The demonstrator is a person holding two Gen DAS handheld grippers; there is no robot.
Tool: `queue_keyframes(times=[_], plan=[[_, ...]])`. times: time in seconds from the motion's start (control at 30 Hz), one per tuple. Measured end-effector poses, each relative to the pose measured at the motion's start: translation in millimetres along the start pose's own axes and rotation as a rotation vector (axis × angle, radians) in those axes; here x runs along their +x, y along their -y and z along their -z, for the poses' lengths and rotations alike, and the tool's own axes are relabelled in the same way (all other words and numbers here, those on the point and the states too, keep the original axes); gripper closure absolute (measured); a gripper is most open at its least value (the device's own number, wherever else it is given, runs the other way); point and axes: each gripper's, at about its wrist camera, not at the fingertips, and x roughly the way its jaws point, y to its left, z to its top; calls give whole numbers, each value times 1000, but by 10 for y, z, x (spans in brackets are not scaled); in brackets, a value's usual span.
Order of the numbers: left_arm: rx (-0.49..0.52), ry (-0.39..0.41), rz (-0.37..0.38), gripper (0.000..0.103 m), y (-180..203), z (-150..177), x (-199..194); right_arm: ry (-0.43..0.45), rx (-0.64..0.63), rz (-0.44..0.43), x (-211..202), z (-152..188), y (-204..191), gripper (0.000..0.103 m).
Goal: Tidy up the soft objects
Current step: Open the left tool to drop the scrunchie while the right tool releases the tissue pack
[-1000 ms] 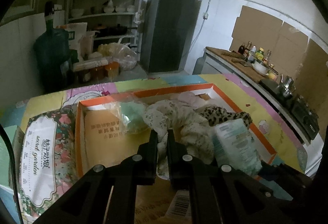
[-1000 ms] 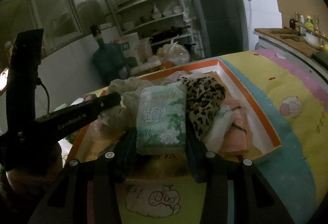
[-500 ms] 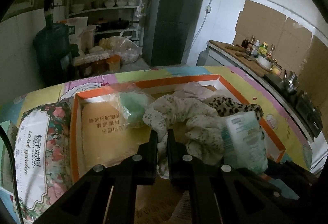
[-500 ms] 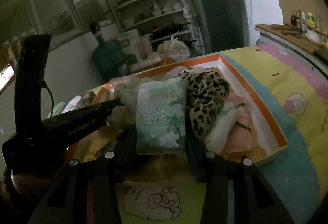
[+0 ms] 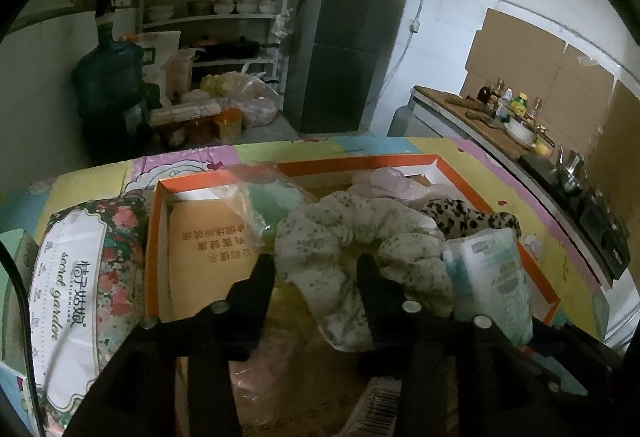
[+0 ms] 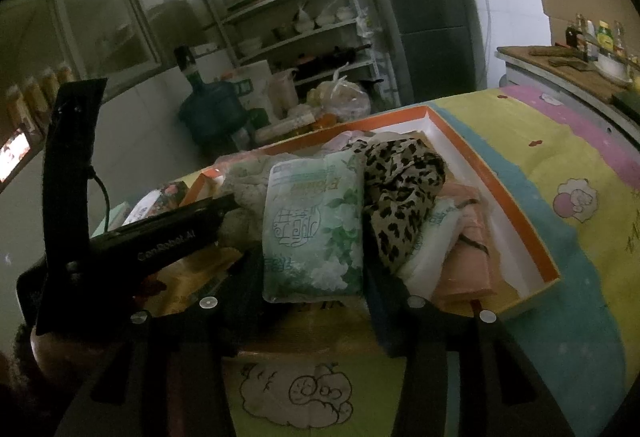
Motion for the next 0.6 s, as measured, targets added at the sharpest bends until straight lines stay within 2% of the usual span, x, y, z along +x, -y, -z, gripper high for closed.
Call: queue_keyframes(times=[0.17,0.23,0.6], plan=[[-3,13,-6,49,-12,-8,-47,4,-2,-1,-30,2,7,49],[-3,17,-7,48,-13,-14,-62,9,-4,1,-54,-6,-3,45],[1,63,-17,47,7,-27,-259,33,-12,14,-227,-8,-45,44]])
